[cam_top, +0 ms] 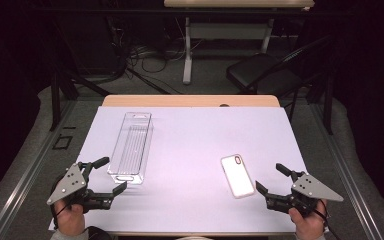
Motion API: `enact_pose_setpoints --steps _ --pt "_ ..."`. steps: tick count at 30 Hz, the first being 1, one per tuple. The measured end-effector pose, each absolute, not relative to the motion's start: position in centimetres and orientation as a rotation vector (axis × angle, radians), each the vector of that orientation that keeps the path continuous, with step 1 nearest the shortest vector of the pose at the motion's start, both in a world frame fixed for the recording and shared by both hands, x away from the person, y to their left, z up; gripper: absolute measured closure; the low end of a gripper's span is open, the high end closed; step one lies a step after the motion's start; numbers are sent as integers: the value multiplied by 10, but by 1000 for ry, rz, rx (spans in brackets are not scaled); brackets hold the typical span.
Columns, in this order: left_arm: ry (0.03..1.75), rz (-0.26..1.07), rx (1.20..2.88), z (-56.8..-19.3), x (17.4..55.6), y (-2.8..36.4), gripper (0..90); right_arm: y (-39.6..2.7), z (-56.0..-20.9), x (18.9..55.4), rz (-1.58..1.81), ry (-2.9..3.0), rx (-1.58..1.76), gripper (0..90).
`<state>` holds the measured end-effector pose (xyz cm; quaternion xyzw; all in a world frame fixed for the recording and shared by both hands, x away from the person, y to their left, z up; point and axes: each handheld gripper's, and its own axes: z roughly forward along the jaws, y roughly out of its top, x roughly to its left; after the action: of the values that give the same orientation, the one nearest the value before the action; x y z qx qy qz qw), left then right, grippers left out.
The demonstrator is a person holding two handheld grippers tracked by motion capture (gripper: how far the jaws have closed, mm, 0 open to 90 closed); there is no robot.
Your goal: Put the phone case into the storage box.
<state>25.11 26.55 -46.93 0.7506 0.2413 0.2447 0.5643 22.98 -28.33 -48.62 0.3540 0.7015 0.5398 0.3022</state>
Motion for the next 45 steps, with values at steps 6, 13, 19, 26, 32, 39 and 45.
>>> enact_pose_setpoints --steps 6,13,19,26,32,39,45 --pt "577 562 1758 -470 252 266 88 -282 -484 230 1433 1868 939 140" --pt "581 536 1758 -470 254 266 88 -279 -481 231 1417 1892 938 138" --pt "586 519 1777 -467 255 262 88 -278 -473 237 1322 1927 960 138" --pt "657 428 1782 -463 267 262 85 -282 -468 251 1291 1957 1057 139" --pt "695 380 1797 -460 273 262 64 -285 -462 260 1292 1997 1099 139" --pt "734 322 1831 -454 283 260 47 -284 -459 268 1292 2035 1125 138" --pt "763 265 1855 -450 294 255 12 -283 -454 278 1277 2078 1173 138"
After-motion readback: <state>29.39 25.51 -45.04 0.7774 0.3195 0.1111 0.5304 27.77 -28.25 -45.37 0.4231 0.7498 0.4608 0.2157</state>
